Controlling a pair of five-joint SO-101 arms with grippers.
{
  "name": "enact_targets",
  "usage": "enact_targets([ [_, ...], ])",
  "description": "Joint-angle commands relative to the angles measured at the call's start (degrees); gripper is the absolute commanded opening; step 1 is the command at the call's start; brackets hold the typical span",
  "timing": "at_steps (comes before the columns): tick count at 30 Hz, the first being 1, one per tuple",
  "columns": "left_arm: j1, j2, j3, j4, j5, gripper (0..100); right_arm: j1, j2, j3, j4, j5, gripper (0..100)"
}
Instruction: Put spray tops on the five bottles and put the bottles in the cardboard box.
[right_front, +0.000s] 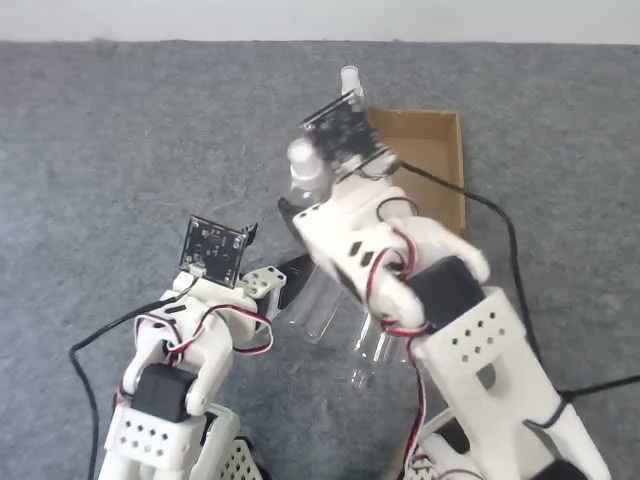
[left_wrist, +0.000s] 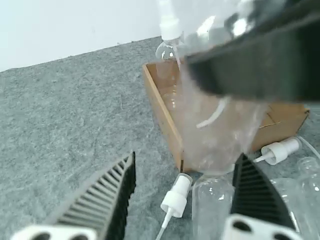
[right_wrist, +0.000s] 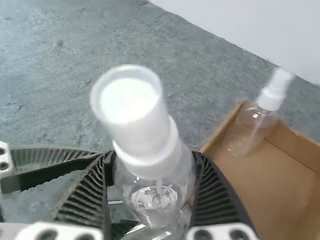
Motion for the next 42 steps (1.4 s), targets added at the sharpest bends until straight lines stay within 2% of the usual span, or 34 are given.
enact_targets([
  [1, -0.1, -0.8, -0.2, -1.1, 0.4, 29, 8.0, -2.8, -4.0, 0.1, 4.8, 0.6],
  [5, -0.5, -0.8, -0.2, -1.3, 0.4, 28, 16.5, -2.4, -3.6, -4.4, 7.2, 0.6],
  [11, -0.6, -0.9, 0.6, -1.9, 0.3, 20, 24.4, 6.6, -4.0, -12.0, 7.6, 0.6],
  [14, -1.4, -0.9, 2.3, -4.8, 0.3, 13, 27.6, 13.6, -4.0, -17.6, 7.4, 0.6],
  [17, -4.4, -0.7, 3.3, -7.7, 0.6, 0, 29.8, 19.7, -4.0, -23.5, 7.2, 0.6],
  [22, -5.5, -0.6, 3.5, -8.3, 0.7, 1, 30.6, 28.9, -6.1, -31.7, 7.2, 0.6],
  [26, -5.5, -0.6, 3.5, -8.1, 0.7, 1, 30.9, 37.3, -13.5, -32.0, 6.9, 0.6],
  [33, -5.5, -0.5, 3.5, -8.1, 0.7, 1, 32.0, 51.2, -27.2, -31.7, 0.6, 0.6],
  [42, -5.5, -0.5, 3.5, -8.1, 0.7, 1, 32.0, 61.3, -30.6, -37.1, 0.3, 0.6],
])
